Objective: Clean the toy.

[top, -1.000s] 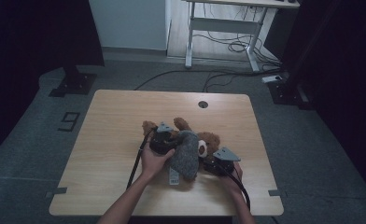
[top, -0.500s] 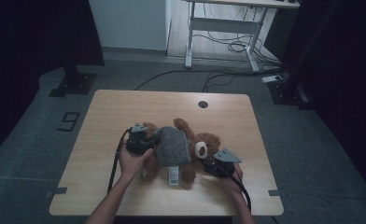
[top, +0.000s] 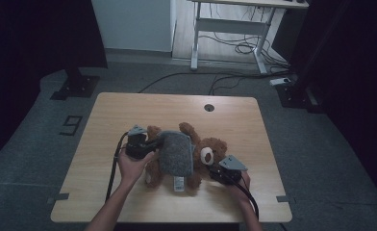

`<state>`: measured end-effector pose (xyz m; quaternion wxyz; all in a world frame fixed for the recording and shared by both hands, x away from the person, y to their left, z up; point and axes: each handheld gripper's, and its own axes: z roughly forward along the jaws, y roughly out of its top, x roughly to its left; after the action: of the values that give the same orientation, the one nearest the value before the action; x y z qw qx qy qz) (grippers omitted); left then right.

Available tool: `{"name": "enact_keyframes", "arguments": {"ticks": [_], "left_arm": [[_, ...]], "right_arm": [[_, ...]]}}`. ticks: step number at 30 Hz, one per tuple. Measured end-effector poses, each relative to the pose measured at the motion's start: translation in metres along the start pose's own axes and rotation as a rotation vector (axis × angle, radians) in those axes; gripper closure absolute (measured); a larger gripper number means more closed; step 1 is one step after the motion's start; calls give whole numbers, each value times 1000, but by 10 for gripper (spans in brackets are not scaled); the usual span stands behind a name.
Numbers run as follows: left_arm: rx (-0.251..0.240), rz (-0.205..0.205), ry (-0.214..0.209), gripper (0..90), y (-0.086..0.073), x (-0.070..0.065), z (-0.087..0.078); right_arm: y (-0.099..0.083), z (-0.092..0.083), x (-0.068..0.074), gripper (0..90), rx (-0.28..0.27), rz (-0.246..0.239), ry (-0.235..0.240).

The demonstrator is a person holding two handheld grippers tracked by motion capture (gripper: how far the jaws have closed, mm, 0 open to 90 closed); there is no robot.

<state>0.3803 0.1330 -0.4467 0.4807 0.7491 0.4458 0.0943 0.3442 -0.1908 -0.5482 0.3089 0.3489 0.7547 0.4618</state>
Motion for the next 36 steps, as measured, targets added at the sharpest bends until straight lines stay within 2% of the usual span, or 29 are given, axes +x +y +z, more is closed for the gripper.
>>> {"name": "enact_keyframes", "arguments": {"ticks": [3,6,9,11,13,15,18,20,21,23,24,25,27,28,30,33,36], "left_arm": [[0,32,-52,827,12,-26,17],[16,52,-104,827,20,-52,42],[46,49,-205,827,23,-82,70],[58,72,-219,827,23,-97,83],[69,81,-224,826,23,-104,92],[74,84,-211,826,23,-106,99],[70,95,-170,826,20,-101,101],[64,110,-134,825,19,-96,95],[57,132,-94,826,17,-93,91],[69,177,26,828,12,-79,84],[83,169,34,828,9,-72,82],[87,124,14,828,3,-58,76],[73,57,-33,830,-2,-40,65],[60,42,-36,830,-4,-33,58],[39,41,-9,829,-5,-20,41],[27,10,29,827,-9,0,24],[48,-18,68,826,-16,21,11]], "right_arm": [[0,0,0,371,0,1,-1],[0,0,0,371,2,2,0],[0,0,0,371,2,3,1],[0,0,-1,371,1,4,2],[0,0,-1,370,3,7,4],[0,0,-1,370,3,13,4],[0,0,-1,369,9,12,3],[0,0,0,370,13,5,-2],[0,0,0,370,13,4,-2],[0,0,-1,370,12,12,0],[0,0,-1,370,12,17,1],[0,0,-1,370,13,17,2],[0,0,-1,370,10,17,5],[0,0,-1,370,10,17,4],[1,0,-1,370,12,23,4],[1,0,-1,369,13,27,3],[0,0,-1,369,12,27,4]]}}
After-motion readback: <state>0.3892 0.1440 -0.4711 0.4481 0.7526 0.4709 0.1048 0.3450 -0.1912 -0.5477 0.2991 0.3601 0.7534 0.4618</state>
